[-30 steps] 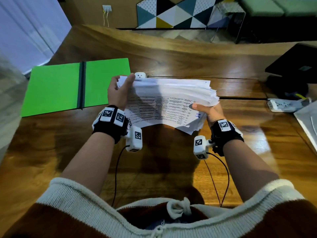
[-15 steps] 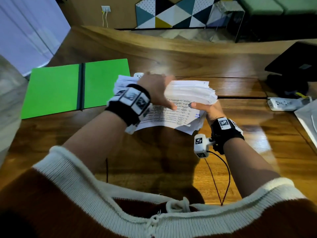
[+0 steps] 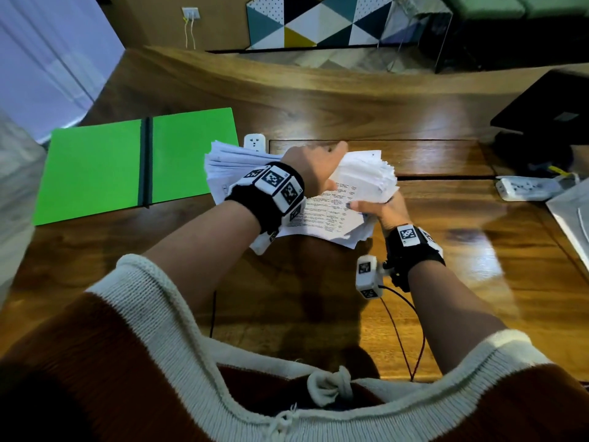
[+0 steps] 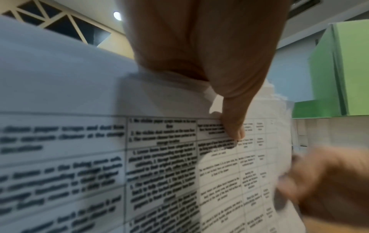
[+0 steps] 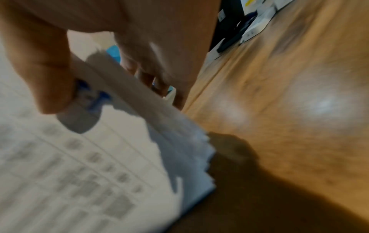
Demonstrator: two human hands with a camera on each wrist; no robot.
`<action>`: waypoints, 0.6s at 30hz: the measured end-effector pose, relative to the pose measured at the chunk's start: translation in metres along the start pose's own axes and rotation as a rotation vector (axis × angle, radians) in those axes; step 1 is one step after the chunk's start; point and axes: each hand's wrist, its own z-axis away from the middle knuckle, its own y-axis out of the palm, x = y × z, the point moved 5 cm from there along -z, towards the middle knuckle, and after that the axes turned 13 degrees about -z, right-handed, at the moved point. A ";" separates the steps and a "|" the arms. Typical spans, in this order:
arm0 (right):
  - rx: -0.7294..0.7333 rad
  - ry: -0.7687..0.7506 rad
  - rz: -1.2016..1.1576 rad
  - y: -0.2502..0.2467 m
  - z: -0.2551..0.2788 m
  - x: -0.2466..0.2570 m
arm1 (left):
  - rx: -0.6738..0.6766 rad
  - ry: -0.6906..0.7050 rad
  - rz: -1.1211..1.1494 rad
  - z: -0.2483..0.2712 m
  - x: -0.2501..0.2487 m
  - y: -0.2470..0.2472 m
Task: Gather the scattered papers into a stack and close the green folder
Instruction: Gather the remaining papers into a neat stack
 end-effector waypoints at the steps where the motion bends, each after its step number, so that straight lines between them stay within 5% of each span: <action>1: -0.041 0.026 0.028 -0.008 0.001 -0.008 | 0.018 -0.006 0.013 0.000 0.001 0.000; 12: -0.179 0.037 -0.069 0.000 0.001 -0.051 | 0.095 -0.110 0.154 -0.004 0.009 0.009; 18: -0.133 0.040 0.009 -0.001 -0.001 -0.051 | 0.088 -0.110 0.153 -0.002 0.010 0.006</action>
